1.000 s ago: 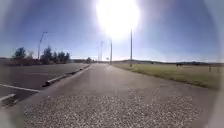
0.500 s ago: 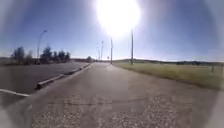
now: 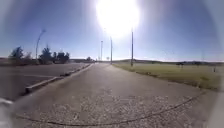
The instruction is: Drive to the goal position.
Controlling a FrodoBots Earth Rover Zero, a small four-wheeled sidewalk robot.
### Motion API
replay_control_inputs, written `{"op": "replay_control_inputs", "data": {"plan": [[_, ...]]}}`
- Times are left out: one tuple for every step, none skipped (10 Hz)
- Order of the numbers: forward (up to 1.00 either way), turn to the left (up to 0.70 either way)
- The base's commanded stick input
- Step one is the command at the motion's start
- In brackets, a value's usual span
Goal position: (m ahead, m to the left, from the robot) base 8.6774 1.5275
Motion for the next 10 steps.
{"op": "replay_control_inputs", "data": {"plan": [[1.00, 0.00], [1.00, 0.00], [1.00, 0.00], [1.00, 0.00], [1.00, 0.00], [1.00, 0.00], [1.00, 0.00], [1.00, 0.00], [1.00, 0.00], [1.00, 0.00]]}}
